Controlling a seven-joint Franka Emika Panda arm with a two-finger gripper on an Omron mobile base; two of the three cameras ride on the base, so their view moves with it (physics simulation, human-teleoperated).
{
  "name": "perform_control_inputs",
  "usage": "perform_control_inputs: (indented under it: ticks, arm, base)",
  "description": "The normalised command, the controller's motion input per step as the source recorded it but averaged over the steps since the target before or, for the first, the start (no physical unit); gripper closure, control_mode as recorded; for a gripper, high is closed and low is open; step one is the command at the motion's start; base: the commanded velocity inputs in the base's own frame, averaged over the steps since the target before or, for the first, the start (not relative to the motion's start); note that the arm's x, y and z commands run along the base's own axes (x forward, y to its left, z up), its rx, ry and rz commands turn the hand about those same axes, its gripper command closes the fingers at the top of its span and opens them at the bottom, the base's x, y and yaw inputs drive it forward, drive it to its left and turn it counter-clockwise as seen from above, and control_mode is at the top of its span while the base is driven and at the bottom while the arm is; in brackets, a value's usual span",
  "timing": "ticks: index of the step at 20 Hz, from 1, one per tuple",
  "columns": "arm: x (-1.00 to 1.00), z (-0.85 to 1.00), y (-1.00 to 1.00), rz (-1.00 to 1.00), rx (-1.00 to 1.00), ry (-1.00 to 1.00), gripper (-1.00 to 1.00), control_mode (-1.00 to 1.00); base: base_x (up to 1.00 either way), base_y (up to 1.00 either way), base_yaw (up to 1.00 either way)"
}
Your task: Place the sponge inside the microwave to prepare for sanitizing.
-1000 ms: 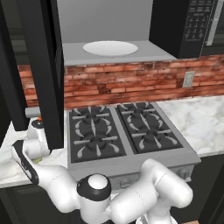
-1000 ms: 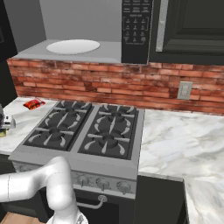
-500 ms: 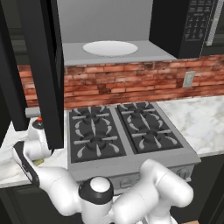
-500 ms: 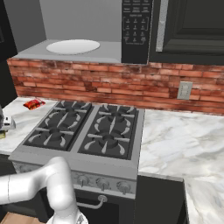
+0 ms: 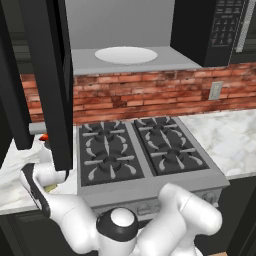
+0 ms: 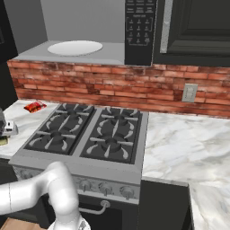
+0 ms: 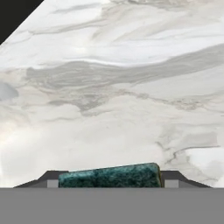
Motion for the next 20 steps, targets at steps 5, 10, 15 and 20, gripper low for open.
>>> perform_control_inputs:
  ticks: [5, 10, 15, 20]
  arm:
    - [-0.01, 0.35, -0.33, 0.0, 0.0, 0.01, 1.0, -1.0]
    - [-0.01, 0.44, -0.3, 0.0, 0.0, 0.01, 1.0, -1.0]
    - [-0.04, 0.43, -0.26, 0.0, 0.0, 0.09, 1.0, -1.0]
    - [-0.13, 0.43, -0.23, -0.01, 0.0, 0.06, 1.0, -1.0]
  base:
    - [0.0, 0.0, 0.0]
    - [0.0, 0.0, 0.0]
    - [0.0, 0.0, 0.0]
    - [0.0, 0.0, 0.0]
